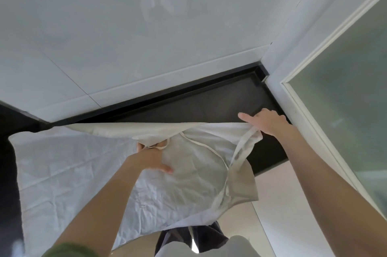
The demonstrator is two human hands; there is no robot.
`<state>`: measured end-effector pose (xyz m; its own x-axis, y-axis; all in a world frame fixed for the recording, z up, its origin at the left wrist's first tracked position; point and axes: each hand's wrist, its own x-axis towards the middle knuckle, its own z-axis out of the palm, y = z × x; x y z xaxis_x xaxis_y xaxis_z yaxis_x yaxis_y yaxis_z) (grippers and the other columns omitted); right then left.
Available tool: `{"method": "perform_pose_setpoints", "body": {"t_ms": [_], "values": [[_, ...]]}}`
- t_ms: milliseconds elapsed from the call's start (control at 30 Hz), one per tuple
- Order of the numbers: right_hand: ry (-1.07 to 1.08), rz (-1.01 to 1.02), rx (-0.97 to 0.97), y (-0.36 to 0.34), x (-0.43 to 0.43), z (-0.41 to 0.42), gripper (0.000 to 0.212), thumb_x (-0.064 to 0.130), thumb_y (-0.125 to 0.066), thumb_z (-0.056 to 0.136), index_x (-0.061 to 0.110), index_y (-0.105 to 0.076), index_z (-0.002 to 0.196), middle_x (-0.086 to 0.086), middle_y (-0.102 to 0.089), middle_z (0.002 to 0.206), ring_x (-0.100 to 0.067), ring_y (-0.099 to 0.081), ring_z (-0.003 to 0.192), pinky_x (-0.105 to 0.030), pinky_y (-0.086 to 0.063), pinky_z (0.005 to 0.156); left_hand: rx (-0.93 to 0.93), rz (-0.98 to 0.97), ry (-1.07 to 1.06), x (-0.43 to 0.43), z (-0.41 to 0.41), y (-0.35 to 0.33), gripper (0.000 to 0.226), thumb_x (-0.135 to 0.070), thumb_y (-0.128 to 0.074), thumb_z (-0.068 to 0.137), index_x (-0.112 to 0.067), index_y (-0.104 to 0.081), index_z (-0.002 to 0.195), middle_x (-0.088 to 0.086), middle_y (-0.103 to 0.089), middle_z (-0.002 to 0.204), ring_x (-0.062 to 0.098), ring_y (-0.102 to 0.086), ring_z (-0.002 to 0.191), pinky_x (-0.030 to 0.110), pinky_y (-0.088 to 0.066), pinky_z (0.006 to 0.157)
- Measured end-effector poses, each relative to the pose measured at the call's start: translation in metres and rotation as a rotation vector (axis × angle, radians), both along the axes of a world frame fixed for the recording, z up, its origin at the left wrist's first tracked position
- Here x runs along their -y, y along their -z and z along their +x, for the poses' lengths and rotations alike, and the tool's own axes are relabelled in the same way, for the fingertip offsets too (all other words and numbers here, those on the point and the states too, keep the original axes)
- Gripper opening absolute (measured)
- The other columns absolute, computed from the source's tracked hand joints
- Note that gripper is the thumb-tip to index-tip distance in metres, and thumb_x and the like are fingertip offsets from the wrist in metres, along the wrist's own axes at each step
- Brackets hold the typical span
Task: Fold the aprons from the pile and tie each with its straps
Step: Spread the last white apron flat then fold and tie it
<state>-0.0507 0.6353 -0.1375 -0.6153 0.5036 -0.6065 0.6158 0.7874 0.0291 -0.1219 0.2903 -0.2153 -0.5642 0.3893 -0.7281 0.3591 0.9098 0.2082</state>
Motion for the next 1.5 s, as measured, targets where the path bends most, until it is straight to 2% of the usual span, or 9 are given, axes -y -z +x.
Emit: {"method": "perform_pose_setpoints", "body": {"t_ms": [133,333,467,567,767,967,1100,1300,1500], "values": [[-0.092,0.088,0.089,0.007,0.003,0.009,0.077,0.067,-0.053,0.082,0.017,-0.041,0.14,-0.007,-0.042,0.141,-0.034,-0.044,0.127,-0.052,-0.035,0.107,-0.003,-0.01,-0.027,0.009,-0.004,0.0,0.089,-0.074,-0.07,0.055,-0.033,-0.032,0.124,-0.01,-0.038,0.12,0.022,-0.018,0.127,0.029,-0.017,0.1],[0.189,-0.296,-0.022,0.017,0.02,0.007,0.068,0.014,-0.068,0.083,0.01,-0.025,0.136,-0.011,-0.062,0.091,-0.017,-0.063,0.066,-0.026,-0.055,0.059,-0.073,0.103,-0.297,-0.038,0.004,-0.009,0.078,-0.06,-0.054,0.079,-0.02,-0.032,0.143,0.0,-0.054,0.123,0.024,-0.049,0.12,0.039,-0.036,0.102],[0.002,-0.303,-0.14,0.019,0.016,0.008,0.075,0.003,-0.062,0.088,0.014,-0.014,0.145,-0.004,-0.054,0.088,-0.012,-0.056,0.068,-0.017,-0.042,0.052,-0.221,0.146,-0.233,-0.069,0.017,-0.016,0.112,-0.063,-0.064,0.074,-0.026,0.009,0.151,0.004,-0.001,0.157,0.033,-0.005,0.146,0.058,-0.016,0.113],[0.061,-0.229,-0.39,0.019,-0.003,0.009,0.064,-0.001,-0.049,0.093,0.016,-0.019,0.147,-0.005,-0.059,0.089,-0.02,-0.059,0.074,-0.03,-0.049,0.062,-0.208,0.212,-0.073,-0.071,0.021,-0.005,0.112,-0.06,-0.075,0.059,-0.038,-0.006,0.144,-0.005,0.014,0.155,0.024,0.015,0.145,0.055,-0.014,0.112],[0.227,-0.009,-0.681,0.026,-0.007,0.003,0.06,0.007,-0.059,0.092,0.014,-0.032,0.145,-0.01,-0.045,0.138,-0.027,-0.043,0.126,-0.04,-0.037,0.106,-0.286,0.092,0.07,-0.08,0.006,-0.008,0.12,-0.067,-0.075,0.058,-0.035,-0.003,0.148,0.005,-0.012,0.149,0.034,-0.004,0.143,0.057,-0.024,0.109],[-0.206,-0.26,-0.564,0.046,0.024,0.026,0.054,0.033,-0.057,0.089,0.024,-0.043,0.141,0.0,-0.044,0.142,-0.025,-0.035,0.134,-0.036,-0.021,0.111,-0.261,0.056,-0.006,-0.095,0.003,-0.014,0.123,-0.067,-0.073,0.058,-0.024,-0.003,0.15,0.004,-0.015,0.146,0.031,-0.02,0.138,0.045,-0.039,0.103],[-0.47,-0.225,-0.152,0.075,0.02,0.057,0.086,0.049,-0.058,0.086,0.035,-0.006,0.153,0.01,-0.002,0.161,-0.015,0.0,0.148,-0.043,-0.006,0.119,-0.13,0.121,-0.108,-0.093,0.003,-0.007,0.129,-0.061,-0.074,0.06,-0.029,0.013,0.15,-0.002,0.021,0.156,0.031,0.006,0.146,0.048,-0.018,0.113],[-0.409,-0.127,-0.046,0.076,-0.018,0.075,0.097,0.043,-0.058,0.092,0.032,0.019,0.15,0.009,0.022,0.159,-0.013,0.021,0.146,-0.044,0.009,0.118,-0.059,0.169,-0.057,-0.077,-0.006,0.006,0.145,-0.067,-0.076,0.06,-0.028,0.034,0.144,-0.008,0.035,0.153,0.021,0.019,0.147,0.046,-0.01,0.117],[-0.263,0.067,-0.054,0.066,-0.039,0.082,0.08,0.022,-0.052,0.095,0.031,0.002,0.154,-0.001,0.002,0.162,-0.024,0.002,0.149,-0.046,-0.004,0.118,-0.122,0.194,-0.069,-0.075,-0.009,0.012,0.137,-0.061,-0.078,0.063,-0.028,0.022,0.15,-0.009,0.027,0.156,0.018,0.013,0.148,0.043,-0.013,0.117]]}}
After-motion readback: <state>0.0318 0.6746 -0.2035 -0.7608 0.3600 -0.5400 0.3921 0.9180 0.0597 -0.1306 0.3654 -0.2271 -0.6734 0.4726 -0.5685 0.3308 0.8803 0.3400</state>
